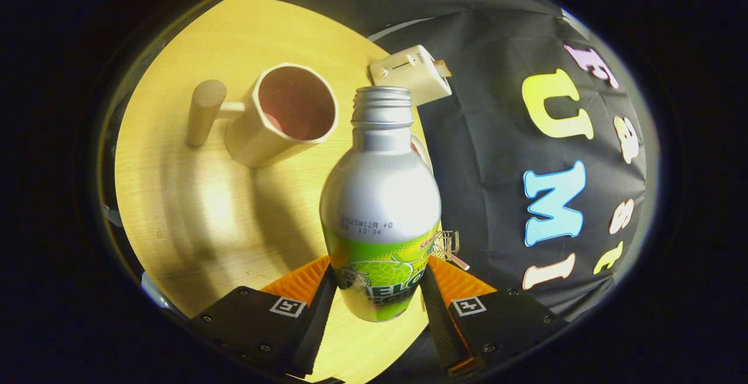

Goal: Take the bottle from table, then pour the juice into the cup, finally place the bottle on the coaster

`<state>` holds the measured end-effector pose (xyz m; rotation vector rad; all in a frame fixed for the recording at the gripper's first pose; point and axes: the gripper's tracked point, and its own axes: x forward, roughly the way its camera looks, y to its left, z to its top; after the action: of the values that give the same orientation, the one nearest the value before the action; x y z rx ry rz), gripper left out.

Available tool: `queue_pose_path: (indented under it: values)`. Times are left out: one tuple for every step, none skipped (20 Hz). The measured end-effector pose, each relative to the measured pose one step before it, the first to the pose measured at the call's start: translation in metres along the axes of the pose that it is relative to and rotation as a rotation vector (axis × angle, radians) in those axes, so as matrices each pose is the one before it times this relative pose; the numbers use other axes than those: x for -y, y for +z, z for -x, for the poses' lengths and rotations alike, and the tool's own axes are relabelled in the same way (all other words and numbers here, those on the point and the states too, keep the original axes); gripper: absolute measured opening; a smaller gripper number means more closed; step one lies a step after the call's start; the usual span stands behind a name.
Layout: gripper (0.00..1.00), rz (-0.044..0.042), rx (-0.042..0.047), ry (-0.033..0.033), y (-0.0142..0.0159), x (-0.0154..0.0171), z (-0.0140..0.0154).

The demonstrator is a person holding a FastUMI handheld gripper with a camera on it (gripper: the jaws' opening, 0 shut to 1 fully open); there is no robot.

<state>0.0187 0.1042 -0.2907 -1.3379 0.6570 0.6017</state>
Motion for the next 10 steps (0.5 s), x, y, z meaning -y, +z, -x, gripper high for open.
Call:
queue_pose_path:
  values:
    - [0.76, 0.01903, -0.00906, 0.00143, 0.00208, -0.00074, 0.00071]
    - [0.76, 0.01731, -0.01068, 0.00246, 0.00141, -0.00098, -0.00051]
    - [0.76, 0.01674, -0.01118, 0.00342, 0.00062, -0.00003, -0.00018]
    - [0.76, 0.01801, -0.01436, 0.00252, 0.00017, 0.00043, -0.0021]
    - [0.76, 0.02089, -0.01466, 0.00341, -0.00014, 0.00062, -0.0008]
    - [0.76, 0.02186, -0.01263, -0.00085, 0.00159, 0.00048, -0.00263]
    - [0.76, 0.02485, -0.0117, -0.00099, 0.00012, 0.00088, -0.00084]
    - [0.76, 0.02257, -0.01043, -0.00249, -0.00073, -0.00011, -0.00096]
    - [0.76, 0.01471, -0.00371, -0.00258, 0.00003, 0.00132, -0.00025]
    - [0.76, 0.01338, -0.00903, 0.00217, -0.00018, -0.00195, 0.00099]
